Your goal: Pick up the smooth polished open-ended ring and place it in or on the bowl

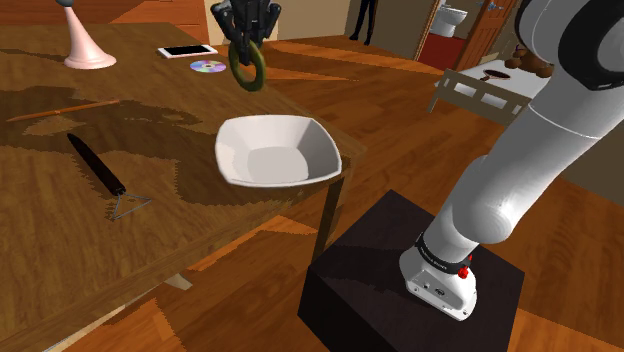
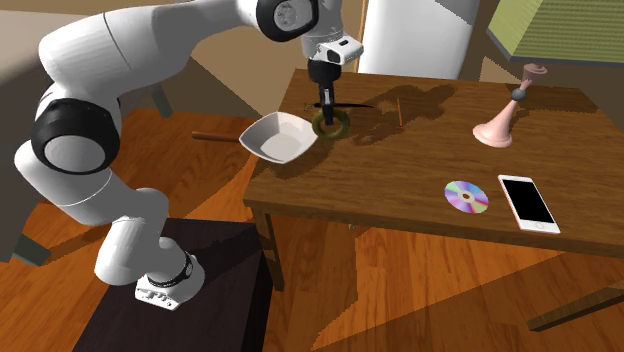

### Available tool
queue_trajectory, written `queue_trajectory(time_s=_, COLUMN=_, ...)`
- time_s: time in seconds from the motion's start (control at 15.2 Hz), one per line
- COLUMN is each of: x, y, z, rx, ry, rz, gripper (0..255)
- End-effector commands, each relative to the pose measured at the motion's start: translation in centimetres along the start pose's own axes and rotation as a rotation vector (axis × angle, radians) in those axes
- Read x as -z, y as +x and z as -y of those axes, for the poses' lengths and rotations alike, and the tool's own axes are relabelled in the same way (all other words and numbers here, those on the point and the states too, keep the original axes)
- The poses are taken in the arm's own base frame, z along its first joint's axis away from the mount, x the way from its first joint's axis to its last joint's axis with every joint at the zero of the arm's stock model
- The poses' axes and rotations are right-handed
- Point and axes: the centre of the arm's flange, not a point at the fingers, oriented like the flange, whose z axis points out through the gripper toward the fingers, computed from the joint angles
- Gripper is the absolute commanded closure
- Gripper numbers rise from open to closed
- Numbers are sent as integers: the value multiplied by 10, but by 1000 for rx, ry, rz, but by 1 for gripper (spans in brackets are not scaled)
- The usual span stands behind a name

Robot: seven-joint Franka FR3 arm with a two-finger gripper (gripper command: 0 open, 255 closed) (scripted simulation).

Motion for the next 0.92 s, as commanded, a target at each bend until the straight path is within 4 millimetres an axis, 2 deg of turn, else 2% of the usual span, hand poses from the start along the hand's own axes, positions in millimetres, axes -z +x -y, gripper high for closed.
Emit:
queue_trajectory(time_s=0.0, x=10, y=2, z=0, rx=0, ry=0, rz=0, gripper=255)
queue_trajectory(time_s=0.4, x=38, y=5, z=-1, rx=0, ry=0, rz=0, gripper=255)
queue_trajectory(time_s=0.86, x=62, y=-78, z=31, rx=0, ry=0, rz=0, gripper=255)
